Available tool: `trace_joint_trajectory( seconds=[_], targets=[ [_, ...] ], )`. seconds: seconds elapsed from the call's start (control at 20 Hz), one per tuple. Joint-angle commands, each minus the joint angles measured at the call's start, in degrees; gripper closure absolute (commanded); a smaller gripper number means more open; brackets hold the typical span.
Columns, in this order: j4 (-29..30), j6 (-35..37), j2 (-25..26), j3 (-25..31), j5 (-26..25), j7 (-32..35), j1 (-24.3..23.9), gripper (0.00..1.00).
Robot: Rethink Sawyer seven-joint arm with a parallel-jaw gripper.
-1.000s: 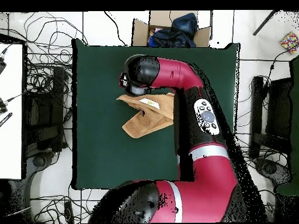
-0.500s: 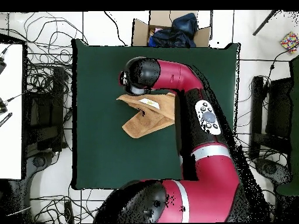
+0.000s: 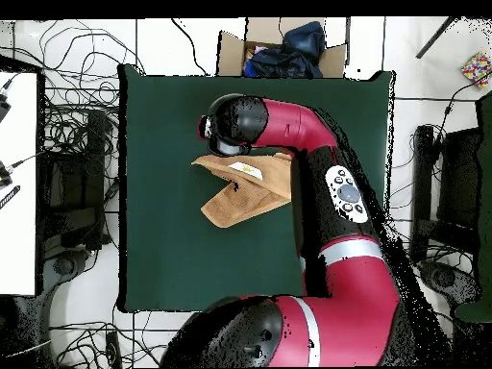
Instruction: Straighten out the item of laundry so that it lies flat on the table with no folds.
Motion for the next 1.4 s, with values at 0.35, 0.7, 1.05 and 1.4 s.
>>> trace_joint_trajectory(
  seconds=[0.35,0.7,1.05,1.4],
  targets=[
    [3.59,1.47,2.43,3.36,-3.54,-6.59,0.75,0.0],
    [2.51,2.85,3.72,2.79,-5.35,-8.64,1.68,0.0],
    [0.96,4.11,5.29,1.46,-8.17,-8.77,2.86,0.0],
    [-4.21,9.09,8.41,-0.9,-12.97,-7.33,5.3,0.0]
  ],
)
